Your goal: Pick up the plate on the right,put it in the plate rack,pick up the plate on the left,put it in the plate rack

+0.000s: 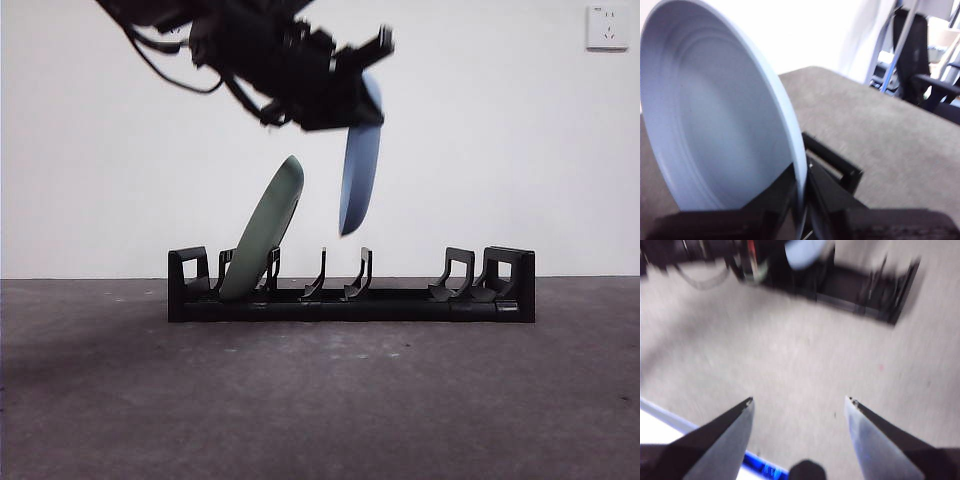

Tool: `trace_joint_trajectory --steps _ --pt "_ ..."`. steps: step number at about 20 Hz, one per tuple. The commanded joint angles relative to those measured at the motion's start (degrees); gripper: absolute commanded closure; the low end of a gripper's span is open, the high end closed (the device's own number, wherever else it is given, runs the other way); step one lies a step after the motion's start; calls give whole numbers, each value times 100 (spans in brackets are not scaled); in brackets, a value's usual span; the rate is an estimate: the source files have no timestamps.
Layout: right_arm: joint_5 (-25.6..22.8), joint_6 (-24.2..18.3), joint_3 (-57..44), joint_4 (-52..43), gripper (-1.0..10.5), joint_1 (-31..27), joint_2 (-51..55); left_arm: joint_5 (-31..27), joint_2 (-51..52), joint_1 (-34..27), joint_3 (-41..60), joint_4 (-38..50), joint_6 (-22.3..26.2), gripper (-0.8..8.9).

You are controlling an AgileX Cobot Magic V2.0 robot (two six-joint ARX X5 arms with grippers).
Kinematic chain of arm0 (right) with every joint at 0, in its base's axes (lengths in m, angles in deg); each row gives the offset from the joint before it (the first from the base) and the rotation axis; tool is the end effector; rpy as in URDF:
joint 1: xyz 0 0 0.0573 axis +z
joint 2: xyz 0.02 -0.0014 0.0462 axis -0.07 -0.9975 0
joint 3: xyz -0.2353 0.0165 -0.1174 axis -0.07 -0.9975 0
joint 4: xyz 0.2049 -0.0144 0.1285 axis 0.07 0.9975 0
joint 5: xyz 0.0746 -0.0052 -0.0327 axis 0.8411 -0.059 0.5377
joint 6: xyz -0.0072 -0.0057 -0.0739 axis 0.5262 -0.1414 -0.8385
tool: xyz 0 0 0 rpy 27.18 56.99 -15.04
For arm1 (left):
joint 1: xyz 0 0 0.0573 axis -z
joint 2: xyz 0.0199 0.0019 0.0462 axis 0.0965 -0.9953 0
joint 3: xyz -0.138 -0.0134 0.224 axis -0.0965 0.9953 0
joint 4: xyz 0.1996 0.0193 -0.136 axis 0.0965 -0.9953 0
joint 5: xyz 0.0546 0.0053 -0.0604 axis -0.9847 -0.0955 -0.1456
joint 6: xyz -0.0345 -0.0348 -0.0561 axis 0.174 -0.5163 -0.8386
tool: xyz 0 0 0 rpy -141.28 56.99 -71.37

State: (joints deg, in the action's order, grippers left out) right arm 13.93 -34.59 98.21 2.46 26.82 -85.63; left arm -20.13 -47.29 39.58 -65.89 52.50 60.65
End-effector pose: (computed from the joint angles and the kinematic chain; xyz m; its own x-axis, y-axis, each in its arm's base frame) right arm 0.1287 0.0629 0.4071 0.5649 0.3875 -0.7285 -0.4478 0.8855 0.1237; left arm 0.3638 -0.2606 0.2695 0.6815 -0.7097 -0.1788 0.6957 0.7040 -0.1425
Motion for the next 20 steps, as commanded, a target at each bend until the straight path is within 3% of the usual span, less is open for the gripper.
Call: trace_joint_trajectory --steps 1,6,12,20 --pt "20 -39 -358 -151 636 7 77 33 -210 -52 2 85 -9 822" --pt "323 92 -839 -717 636 7 94 20 -490 -74 2 -55 79 822" --pt "317 87 -905 -787 636 7 94 -153 -638 -74 2 -555 494 822" --pt "317 68 -905 -782 636 7 94 -142 -688 57 2 -949 490 799"
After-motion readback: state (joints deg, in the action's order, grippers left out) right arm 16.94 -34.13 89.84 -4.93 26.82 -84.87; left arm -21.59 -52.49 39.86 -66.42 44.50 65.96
